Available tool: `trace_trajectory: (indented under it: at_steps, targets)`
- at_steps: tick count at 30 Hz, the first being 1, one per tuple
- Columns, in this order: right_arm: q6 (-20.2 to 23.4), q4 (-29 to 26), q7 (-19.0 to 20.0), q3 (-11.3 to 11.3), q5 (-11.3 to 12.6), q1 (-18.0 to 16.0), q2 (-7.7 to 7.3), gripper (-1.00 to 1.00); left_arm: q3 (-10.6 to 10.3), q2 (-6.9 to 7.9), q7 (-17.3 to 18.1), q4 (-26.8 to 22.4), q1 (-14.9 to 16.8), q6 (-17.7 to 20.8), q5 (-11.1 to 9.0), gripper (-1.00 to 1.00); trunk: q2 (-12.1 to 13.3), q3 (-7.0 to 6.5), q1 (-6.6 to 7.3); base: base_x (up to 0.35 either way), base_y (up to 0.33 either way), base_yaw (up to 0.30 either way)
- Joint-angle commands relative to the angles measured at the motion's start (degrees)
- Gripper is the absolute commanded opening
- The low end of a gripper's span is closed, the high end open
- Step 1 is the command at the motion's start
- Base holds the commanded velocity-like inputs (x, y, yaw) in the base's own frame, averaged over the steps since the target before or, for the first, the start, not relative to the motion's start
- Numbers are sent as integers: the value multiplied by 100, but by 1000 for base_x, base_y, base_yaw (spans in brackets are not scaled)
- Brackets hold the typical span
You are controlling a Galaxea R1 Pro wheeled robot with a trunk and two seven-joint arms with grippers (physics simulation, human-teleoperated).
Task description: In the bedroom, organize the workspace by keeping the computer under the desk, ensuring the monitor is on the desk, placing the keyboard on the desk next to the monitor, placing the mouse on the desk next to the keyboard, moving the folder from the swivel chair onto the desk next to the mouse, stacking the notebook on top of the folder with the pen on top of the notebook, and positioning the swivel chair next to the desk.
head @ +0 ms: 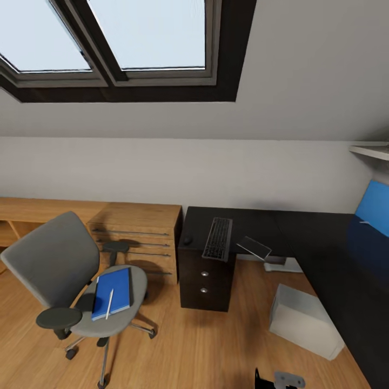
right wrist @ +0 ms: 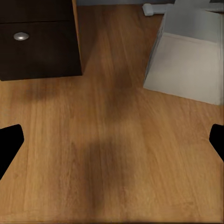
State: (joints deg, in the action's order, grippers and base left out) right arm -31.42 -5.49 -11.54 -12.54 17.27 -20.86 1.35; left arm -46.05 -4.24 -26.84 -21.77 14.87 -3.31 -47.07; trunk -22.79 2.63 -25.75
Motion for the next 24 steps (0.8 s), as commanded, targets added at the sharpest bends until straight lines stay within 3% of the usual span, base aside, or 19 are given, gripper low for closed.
trace_trajectory:
  at_steps: [1,24]
  targets:
    - [-13,4,-35,-51,31,-6,2,100,-46,3,-32,-2,7,-33,-62,100,-13,11,-3,-54,0,-93]
    - [-13,76,-32,-71,4,-6,6,100,-44,9,-32,-2,7,-38,-50,100,-13,3,-3,-7,0,-13]
